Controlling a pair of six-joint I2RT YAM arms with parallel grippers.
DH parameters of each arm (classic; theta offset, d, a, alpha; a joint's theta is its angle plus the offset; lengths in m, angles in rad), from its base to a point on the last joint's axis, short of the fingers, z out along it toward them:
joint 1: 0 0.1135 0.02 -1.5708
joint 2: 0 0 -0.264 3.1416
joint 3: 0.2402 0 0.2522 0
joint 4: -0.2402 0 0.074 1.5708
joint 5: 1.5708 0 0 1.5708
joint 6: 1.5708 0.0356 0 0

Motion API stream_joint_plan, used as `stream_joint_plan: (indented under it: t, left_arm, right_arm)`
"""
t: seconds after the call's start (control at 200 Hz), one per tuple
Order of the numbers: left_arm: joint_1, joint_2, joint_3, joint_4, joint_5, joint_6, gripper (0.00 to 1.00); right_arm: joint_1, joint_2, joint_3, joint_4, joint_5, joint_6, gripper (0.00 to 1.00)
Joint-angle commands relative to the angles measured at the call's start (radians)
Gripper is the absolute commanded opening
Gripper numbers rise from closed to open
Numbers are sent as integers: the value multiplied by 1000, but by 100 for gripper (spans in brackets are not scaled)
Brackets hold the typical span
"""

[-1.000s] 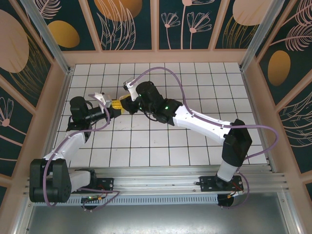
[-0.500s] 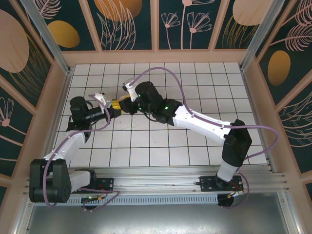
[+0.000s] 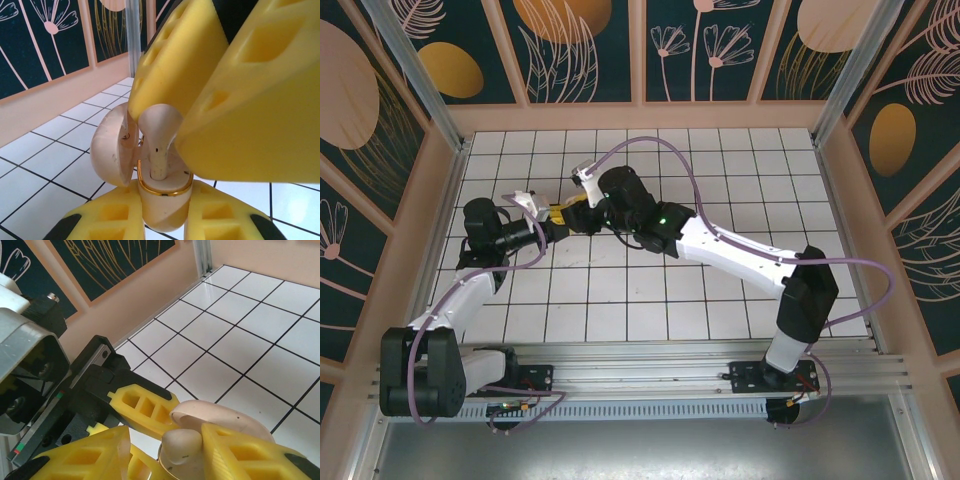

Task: Insert the wireless bluetooth earbuds into the charging case

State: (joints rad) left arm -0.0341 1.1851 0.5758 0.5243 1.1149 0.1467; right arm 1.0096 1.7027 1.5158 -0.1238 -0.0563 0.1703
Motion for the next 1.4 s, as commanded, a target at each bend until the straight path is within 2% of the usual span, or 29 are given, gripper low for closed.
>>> stream_joint_plan:
  t: [0.0, 0.415, 0.54, 0.671, 0.816, 0.976, 1.121, 1.391]
  left_arm:
    - [-5, -17, 22, 36, 16, 21, 2]
    - [-8, -12, 27, 31, 16, 22, 2]
    - [-7, -10, 26, 33, 7, 18, 2]
    - [-7, 9, 23, 36, -22, 13, 2]
    - [-7, 22, 19, 40, -50, 11, 2]
    - [-7, 37, 21, 49, -63, 7, 2]
    - [-7, 47, 18, 56, -69, -4, 2]
    - [-7, 50, 15, 50, -82, -4, 2]
  right_arm:
    - [-5, -67, -14, 36, -32, 37, 42]
    - [-47, -131, -95, 133, -96, 121, 41]
    - [-62, -143, -118, 120, -59, 164, 41]
    - [-106, -173, -148, 19, -50, 263, 40]
    - [-131, -211, -161, -216, 24, 323, 40]
    - [-254, -190, -158, -478, -20, 394, 40]
    - [-367, -108, -148, -587, -58, 423, 40]
    - [-427, 185, 28, -660, -71, 443, 39]
